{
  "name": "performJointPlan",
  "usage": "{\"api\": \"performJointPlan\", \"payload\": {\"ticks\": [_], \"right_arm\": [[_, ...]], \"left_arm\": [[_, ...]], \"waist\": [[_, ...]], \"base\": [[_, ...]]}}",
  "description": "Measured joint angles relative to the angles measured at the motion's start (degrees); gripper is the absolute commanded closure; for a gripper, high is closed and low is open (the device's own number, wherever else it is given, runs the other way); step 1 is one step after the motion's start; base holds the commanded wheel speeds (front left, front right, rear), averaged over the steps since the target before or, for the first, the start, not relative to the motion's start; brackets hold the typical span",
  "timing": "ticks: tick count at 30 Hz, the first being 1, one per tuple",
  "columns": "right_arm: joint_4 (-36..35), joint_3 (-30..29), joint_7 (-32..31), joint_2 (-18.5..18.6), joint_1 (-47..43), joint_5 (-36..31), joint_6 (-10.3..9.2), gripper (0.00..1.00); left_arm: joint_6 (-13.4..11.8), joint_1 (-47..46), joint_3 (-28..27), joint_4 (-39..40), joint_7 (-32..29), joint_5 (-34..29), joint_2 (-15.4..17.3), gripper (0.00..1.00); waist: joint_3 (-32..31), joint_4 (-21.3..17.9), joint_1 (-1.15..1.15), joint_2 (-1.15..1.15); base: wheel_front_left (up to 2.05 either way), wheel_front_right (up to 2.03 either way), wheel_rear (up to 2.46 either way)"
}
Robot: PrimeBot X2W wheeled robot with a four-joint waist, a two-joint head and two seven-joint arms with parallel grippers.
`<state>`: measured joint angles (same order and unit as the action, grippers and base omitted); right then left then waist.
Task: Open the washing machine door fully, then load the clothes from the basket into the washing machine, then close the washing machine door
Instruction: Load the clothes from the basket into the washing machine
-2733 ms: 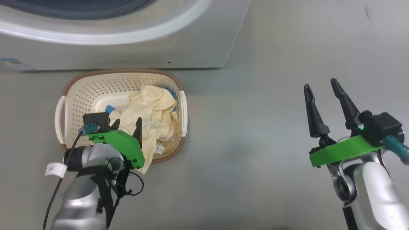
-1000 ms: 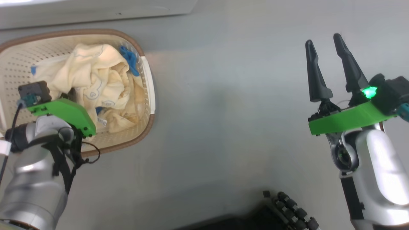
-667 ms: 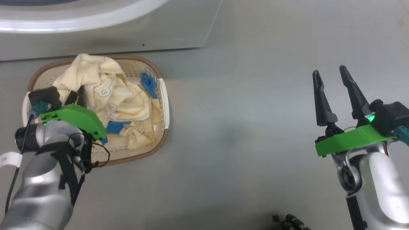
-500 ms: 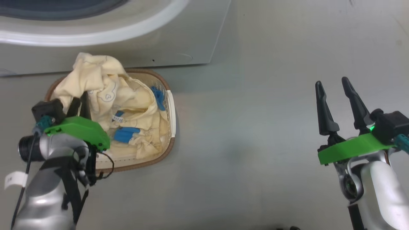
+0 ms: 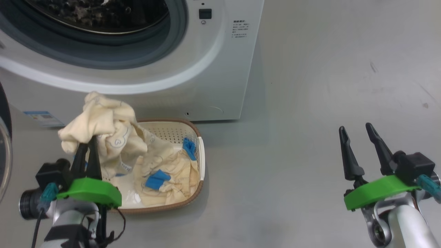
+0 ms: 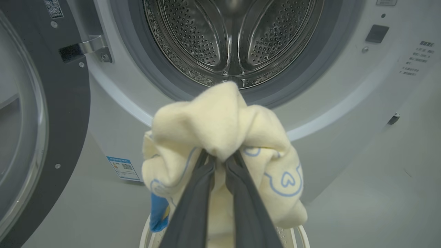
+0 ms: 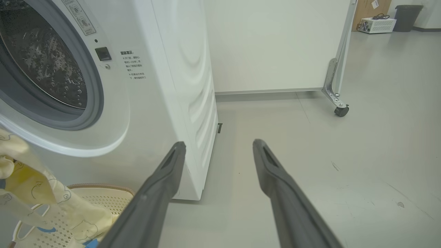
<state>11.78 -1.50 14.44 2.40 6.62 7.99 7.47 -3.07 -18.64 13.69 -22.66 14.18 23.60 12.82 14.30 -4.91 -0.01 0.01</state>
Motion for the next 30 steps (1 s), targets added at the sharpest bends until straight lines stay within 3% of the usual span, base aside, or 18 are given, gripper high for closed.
{"api": "performJointPlan", "payload": {"ticks": [17,30], "right_arm": [[-5.66,0.01,-3.30,-0.04,-9.47,-1.04,0.00,0.00],[-9.01,0.36,-5.43,-0.08,-12.45,-1.02,0.00,0.00]], "left_arm": [[-1.11,15.58,-2.31,8.98,0.00,-2.42,-0.74,1.00],[-1.52,16.88,-1.43,9.70,-0.05,-2.41,-0.87,1.00]], "waist": [[-11.67,1.40,0.00,0.00],[-13.90,1.26,0.00,0.00]], "base": [[0.00,0.00,0.00],[0.00,0.00,0.00]]}}
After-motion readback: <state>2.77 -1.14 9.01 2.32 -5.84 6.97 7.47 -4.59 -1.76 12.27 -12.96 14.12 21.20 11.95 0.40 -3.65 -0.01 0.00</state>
